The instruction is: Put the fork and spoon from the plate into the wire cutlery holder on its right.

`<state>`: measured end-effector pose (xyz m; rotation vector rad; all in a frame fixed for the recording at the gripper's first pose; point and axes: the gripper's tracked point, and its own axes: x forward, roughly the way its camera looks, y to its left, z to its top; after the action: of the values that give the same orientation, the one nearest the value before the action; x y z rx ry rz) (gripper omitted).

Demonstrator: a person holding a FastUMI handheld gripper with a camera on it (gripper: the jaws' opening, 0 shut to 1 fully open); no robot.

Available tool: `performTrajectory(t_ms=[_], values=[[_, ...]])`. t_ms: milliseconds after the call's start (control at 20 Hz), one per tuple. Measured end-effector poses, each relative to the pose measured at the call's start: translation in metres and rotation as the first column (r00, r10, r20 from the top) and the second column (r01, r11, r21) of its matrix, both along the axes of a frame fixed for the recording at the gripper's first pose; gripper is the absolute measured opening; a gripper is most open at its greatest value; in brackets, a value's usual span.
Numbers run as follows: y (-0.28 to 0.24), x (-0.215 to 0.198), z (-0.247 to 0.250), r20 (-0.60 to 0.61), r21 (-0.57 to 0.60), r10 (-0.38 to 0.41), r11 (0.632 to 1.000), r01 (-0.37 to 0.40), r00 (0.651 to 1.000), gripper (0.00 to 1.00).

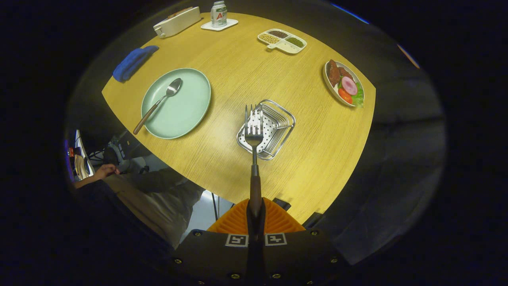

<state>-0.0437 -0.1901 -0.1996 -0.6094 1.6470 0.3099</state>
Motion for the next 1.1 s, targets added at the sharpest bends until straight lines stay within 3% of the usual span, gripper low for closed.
performTrajectory(t_ms=[600, 1100], values=[[-0.023, 0.028, -0.030, -0.141, -0.096, 0.003, 0.995, -0.017, 0.990, 0.01], [-0.021, 0.036, -0.054, -0.306, -0.144, 0.035, 0.986, -0.083, 0.951, 0.01]])
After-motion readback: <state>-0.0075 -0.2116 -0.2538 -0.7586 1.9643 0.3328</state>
